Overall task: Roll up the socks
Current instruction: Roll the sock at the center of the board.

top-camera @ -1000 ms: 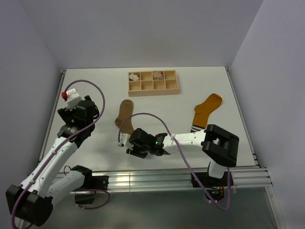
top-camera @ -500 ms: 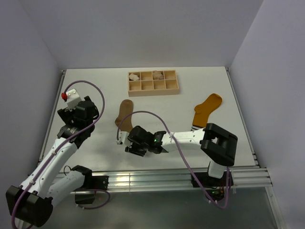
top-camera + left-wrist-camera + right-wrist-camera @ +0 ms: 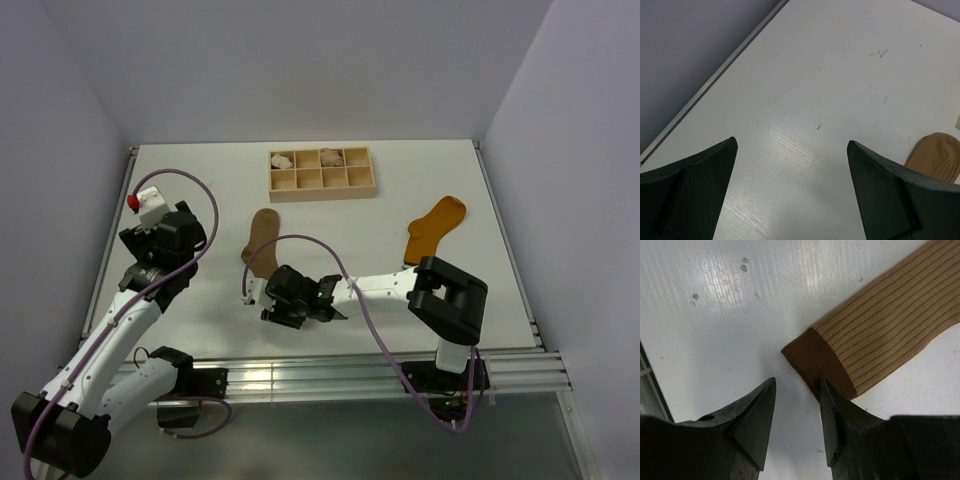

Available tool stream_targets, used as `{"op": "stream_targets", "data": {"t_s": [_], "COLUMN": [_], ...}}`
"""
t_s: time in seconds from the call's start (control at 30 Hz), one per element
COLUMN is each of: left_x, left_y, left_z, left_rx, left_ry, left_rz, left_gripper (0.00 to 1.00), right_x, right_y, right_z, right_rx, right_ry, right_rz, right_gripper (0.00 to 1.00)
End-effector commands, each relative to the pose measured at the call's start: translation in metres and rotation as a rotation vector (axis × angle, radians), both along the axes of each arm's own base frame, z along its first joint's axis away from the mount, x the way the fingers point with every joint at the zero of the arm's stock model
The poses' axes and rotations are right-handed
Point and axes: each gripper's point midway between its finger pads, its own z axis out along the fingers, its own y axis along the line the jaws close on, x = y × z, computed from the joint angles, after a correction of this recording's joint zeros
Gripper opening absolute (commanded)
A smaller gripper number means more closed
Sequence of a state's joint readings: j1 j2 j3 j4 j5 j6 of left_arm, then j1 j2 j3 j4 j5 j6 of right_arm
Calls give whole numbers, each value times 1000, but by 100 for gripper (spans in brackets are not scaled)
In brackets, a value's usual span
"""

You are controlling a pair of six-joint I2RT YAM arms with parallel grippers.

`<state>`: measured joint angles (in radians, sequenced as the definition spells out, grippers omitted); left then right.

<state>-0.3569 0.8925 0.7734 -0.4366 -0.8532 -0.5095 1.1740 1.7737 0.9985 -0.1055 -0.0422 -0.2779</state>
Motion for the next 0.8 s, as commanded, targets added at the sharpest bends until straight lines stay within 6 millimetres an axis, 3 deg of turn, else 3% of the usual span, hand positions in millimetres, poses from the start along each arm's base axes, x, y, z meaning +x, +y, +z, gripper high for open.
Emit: {"op": "stream_targets", "data": {"t_s": [0.0, 0.6, 0.77], "left_x": [0, 0, 0], "left_y": [0, -3, -3], "left_z": [6, 7, 8], "left_rx": [-13, -21, -22], "left_ry": [-30, -36, -38], "left_rz": [-8, -29, -33], "left_gripper": [99, 100, 100], "right_x": [10, 27, 30], "right_y": [11, 2, 1], "right_z": [5, -9, -2], "right_rx": [26, -21, -3], "right_ry": [-18, -75, -97], "right_rz": [-10, -98, -113], "right_gripper": [48, 37, 40]}}
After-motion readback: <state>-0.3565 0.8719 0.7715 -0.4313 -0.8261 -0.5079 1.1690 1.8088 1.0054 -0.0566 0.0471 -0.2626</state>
